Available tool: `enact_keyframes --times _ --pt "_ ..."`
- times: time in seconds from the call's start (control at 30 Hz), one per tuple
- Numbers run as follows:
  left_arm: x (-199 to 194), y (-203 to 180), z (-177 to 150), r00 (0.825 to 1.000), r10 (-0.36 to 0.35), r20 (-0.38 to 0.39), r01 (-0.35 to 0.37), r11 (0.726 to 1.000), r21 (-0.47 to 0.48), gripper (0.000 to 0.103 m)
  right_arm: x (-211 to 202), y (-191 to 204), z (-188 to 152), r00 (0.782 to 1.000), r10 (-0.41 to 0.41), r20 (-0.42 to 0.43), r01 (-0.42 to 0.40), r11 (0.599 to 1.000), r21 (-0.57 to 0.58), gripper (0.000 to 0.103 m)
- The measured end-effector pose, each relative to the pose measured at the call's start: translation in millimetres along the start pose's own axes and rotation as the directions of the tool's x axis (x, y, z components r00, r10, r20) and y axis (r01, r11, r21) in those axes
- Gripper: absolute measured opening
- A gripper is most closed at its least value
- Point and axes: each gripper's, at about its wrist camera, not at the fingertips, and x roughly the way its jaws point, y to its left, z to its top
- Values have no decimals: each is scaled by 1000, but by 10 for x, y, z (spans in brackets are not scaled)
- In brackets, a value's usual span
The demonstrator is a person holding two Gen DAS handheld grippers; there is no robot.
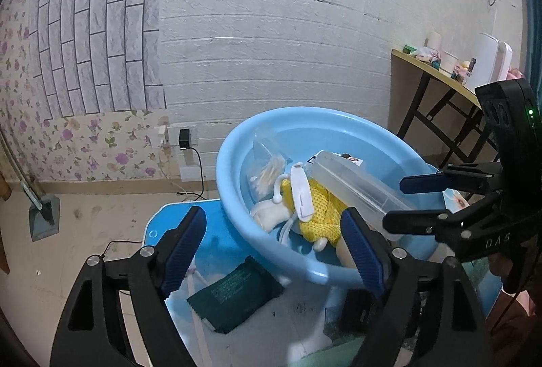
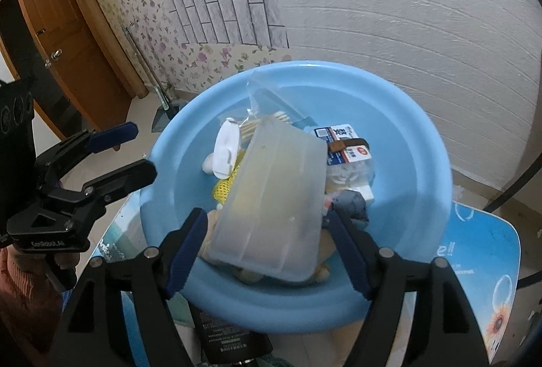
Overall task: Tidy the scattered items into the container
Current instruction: 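Withdraw both grippers from the basin toward the remaining table items, then move the left gripper to the dark green sachet while the right moves to the toothpick box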
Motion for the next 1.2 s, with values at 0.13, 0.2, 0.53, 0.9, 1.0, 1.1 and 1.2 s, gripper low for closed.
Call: enact_keyframes --times 0.13,0.2,0.53,0.9,1.0,1.1,1.2 --pt "-94 -28 -62 1000 7 3 -7 1000 -8 85 -111 -22 -70 1000 -14 17 14 1000 13 75" --pt "-137 -59 -102 1000 9 3 -9 1000 -11 88 -169 -26 -110 999 -18 27 17 1000 23 75" --pt "-326 -260 -289 1000 13 -6 -13 1000 -12 95 -579 -129 -345 990 -95 106 90 995 47 75" --pt "-486 -454 -511 999 38 -24 -38 999 9 98 -830 -400 -757 981 -155 113 141 982 124 75" --pt "-502 -480 -569 999 43 -30 -43 999 7 98 -873 -478 -886 981 -163 108 146 977 153 75" --pt "-505 -496 -625 998 43 -35 -42 999 5 98 -895 -521 -1036 979 -176 102 158 974 162 75" --pt "-496 -512 -704 998 28 -48 -29 999 -14 98 -867 -526 -1174 974 -202 97 185 969 161 77"
